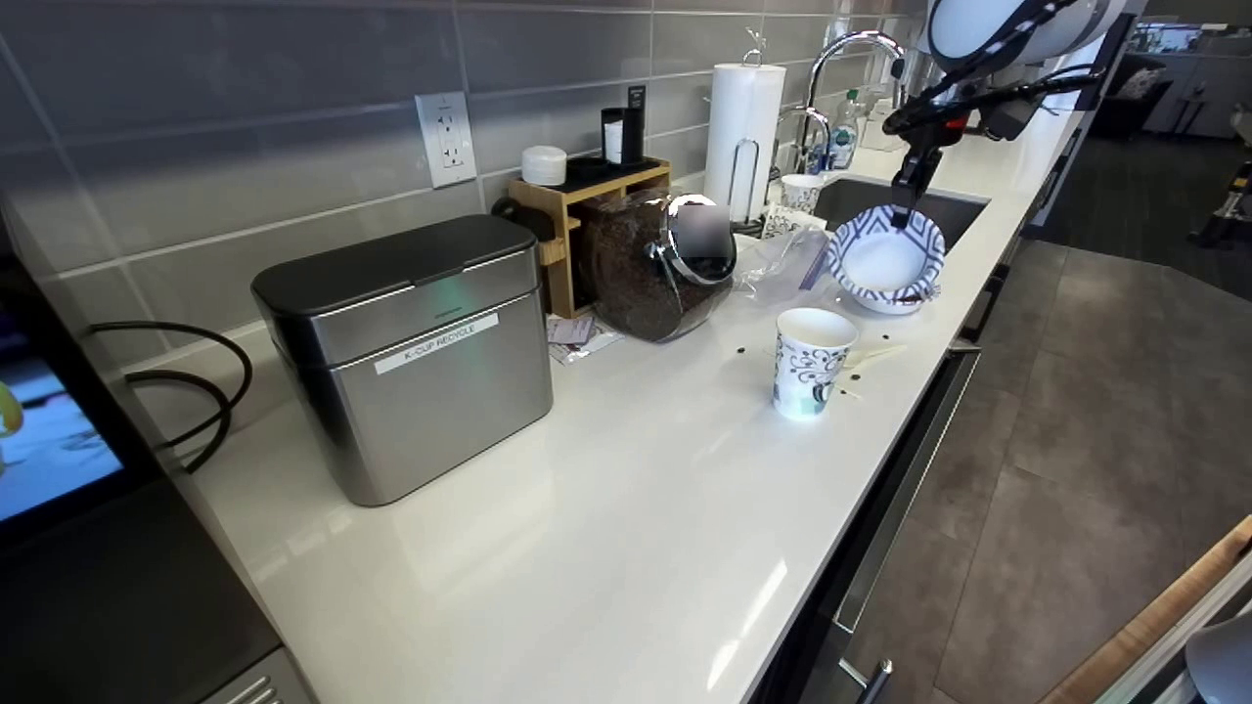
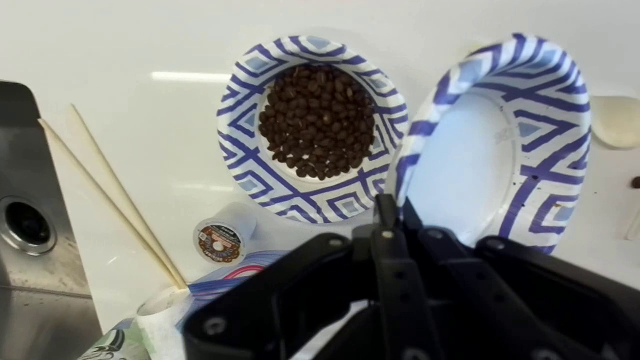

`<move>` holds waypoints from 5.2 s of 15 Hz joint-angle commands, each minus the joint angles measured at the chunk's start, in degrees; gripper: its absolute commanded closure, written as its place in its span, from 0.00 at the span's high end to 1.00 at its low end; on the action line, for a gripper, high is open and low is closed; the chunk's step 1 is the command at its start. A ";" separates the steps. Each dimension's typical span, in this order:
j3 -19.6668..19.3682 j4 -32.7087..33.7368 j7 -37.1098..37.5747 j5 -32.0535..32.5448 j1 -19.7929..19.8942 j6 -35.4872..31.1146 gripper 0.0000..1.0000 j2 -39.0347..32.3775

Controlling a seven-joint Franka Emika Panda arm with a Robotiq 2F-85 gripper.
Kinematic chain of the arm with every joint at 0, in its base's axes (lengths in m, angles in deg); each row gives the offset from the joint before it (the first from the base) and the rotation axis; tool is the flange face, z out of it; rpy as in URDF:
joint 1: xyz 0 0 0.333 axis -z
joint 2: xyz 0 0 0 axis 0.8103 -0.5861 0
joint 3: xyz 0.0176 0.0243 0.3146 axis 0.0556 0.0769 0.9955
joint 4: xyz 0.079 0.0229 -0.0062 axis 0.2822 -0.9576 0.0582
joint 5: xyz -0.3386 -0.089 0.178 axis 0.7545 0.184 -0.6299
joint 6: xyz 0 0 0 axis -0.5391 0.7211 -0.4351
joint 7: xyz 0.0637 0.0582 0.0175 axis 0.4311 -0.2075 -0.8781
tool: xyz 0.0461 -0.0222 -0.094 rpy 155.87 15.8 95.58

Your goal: Pour the contents in the bowl on the left into the bowl on the right.

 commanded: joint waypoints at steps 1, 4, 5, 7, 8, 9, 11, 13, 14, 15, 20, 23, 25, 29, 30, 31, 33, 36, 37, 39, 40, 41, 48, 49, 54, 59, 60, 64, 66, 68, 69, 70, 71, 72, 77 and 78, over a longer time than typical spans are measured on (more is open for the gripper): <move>0.92 2.15 -6.88 -8.51 0.53 2.03 0.01 -2.74; 1.49 3.00 -9.79 -11.77 0.83 3.39 0.01 -4.20; 1.65 3.35 -10.73 -12.55 0.94 4.29 0.01 -4.63; 1.89 4.14 -12.62 -14.29 1.20 6.37 0.01 -5.71; 1.95 4.60 -13.05 -14.71 1.32 7.53 0.01 -6.19; 2.01 5.03 -13.83 -15.55 1.50 8.53 0.01 -6.66; 2.13 5.82 -14.50 -16.57 1.88 10.07 0.01 -7.64; 2.14 6.19 -13.14 -15.25 2.01 10.27 0.01 -8.19; 2.18 6.26 -12.90 -14.97 2.14 9.99 0.01 -8.43; 2.19 6.25 -12.45 -14.54 2.20 9.65 0.01 -8.66; 2.59 6.35 -11.88 -14.37 2.41 8.59 0.01 -9.30; 2.83 6.15 -11.51 -14.24 2.45 7.85 0.01 -9.56; 2.91 6.03 -11.33 -13.98 2.46 7.25 0.01 -9.97; 2.82 5.52 -9.20 -13.49 2.51 4.35 0.01 -10.47; 2.85 5.55 -8.89 -13.53 2.59 3.78 0.01 -10.62; 2.89 5.57 -8.48 -13.61 2.65 3.37 0.01 -10.76; 2.97 5.48 -8.11 -13.62 2.76 2.93 0.01 -10.89; 3.01 5.58 -7.99 -13.19 2.87 3.12 0.28 -10.97; 3.04 5.35 -8.16 -13.31 2.94 2.47 0.28 -10.89; 3.03 5.11 -8.26 -12.97 2.98 1.22 0.42 -10.55; 3.01 5.05 -8.24 -12.82 3.01 0.50 0.50 -10.41; 2.96 5.01 -8.19 -12.53 3.03 -0.07 0.57 -10.35; 2.97 4.81 -8.20 -11.61 3.27 -1.25 1.00 -9.43; 3.05 4.87 -8.53 -12.08 3.37 -1.12 1.00 -9.14; 2.22 7.22 -4.36 -5.47 2.61 6.24 1.00 -8.68; 2.71 9.12 -4.32 -3.63 2.88 12.85 1.00 -7.74; 2.75 9.30 -4.56 -4.07 2.94 13.29 1.00 -7.42; 2.74 9.97 -4.85 -4.43 2.92 15.38 1.00 -6.29; 2.69 10.21 -4.90 -4.64 2.92 16.12 1.00 -5.53; 2.58 10.66 -4.58 -4.23 2.85 17.47 1.00 -4.98; 2.54 10.86 -4.43 -4.22 2.83 18.08 1.00 -4.68; 2.51 10.93 -4.57 -4.43 2.84 18.46 1.00 -4.33; 2.47 10.99 -4.43 -4.31 2.80 18.81 1.00 -4.03; 2.45 10.94 -4.60 -4.36 2.78 19.03 1.00 -3.68; 2.28 10.71 -4.50 -4.31 2.71 18.88 1.00 -2.14; 2.22 10.60 -4.48 -4.34 2.72 18.72 1.00 -1.86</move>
